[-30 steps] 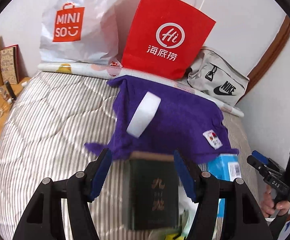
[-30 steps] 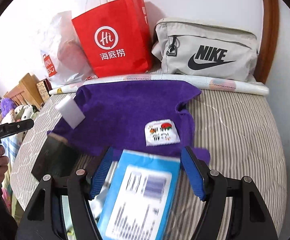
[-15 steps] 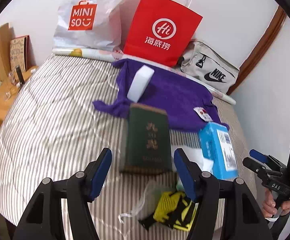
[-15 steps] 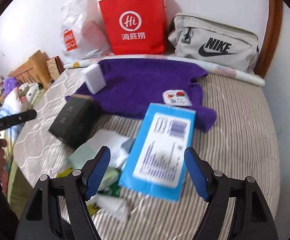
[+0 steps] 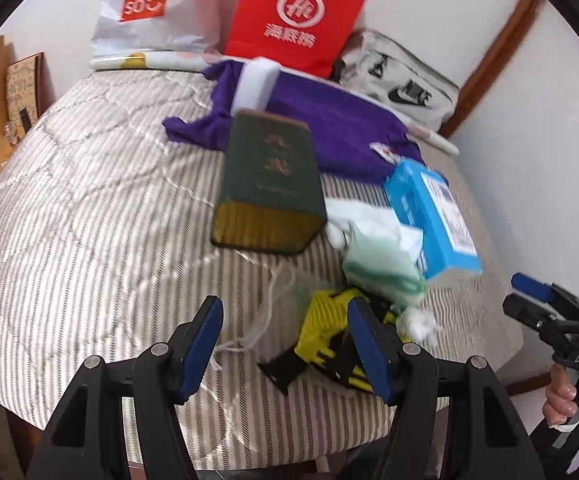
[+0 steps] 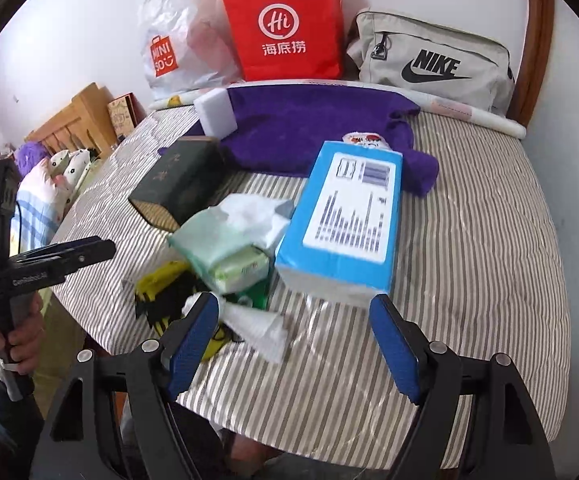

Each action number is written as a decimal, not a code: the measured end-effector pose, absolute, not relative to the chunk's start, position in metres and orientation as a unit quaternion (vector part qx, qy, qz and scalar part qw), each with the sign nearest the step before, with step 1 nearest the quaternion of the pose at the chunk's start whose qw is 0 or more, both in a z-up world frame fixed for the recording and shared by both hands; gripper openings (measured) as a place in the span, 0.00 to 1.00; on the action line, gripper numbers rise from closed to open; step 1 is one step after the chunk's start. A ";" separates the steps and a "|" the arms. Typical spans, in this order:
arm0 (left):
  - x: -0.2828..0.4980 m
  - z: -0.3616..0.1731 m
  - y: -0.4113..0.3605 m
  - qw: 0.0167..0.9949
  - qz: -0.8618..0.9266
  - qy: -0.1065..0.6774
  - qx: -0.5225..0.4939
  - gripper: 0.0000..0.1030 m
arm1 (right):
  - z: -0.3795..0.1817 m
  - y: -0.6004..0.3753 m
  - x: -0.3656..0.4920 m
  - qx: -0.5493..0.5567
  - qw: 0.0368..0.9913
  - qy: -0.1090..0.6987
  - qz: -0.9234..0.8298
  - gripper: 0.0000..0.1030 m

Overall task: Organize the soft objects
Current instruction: 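Grasp the white crumpled cloth with the right tool while the left tool grasps the white glove, then lift the white glove with the left tool while the right tool holds the white cloth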

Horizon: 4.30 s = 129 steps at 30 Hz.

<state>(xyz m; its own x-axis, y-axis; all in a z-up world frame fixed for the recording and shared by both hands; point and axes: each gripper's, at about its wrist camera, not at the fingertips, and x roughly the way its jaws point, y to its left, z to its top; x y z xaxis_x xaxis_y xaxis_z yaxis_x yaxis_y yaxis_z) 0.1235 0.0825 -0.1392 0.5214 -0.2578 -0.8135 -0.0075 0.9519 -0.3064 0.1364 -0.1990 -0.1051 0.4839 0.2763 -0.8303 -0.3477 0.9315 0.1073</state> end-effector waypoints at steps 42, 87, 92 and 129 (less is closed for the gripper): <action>0.172 -0.152 0.033 0.848 -0.150 0.487 -0.144 0.61 | -0.149 -0.173 0.123 -0.022 0.882 0.376 0.285 0.26; 0.127 -0.138 0.071 0.866 -0.101 0.460 -0.170 0.10 | -0.168 -0.243 0.124 -0.001 0.897 0.401 0.185 0.26; 0.110 -0.146 0.098 0.866 -0.079 0.459 -0.181 0.10 | -0.166 -0.236 0.118 -0.009 0.898 0.397 0.188 0.26; 0.141 -0.185 0.112 0.857 -0.100 0.466 -0.199 0.11 | -0.173 -0.223 0.133 -0.026 0.887 0.432 0.160 0.27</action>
<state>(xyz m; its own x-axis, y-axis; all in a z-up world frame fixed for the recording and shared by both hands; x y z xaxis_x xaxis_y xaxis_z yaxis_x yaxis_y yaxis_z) 0.1413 0.1122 -0.1850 0.5464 -0.3558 -0.7582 -0.0144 0.9012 -0.4333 0.1333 -0.2227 -0.1734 0.5764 0.2614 -0.7742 -0.3063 0.9475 0.0919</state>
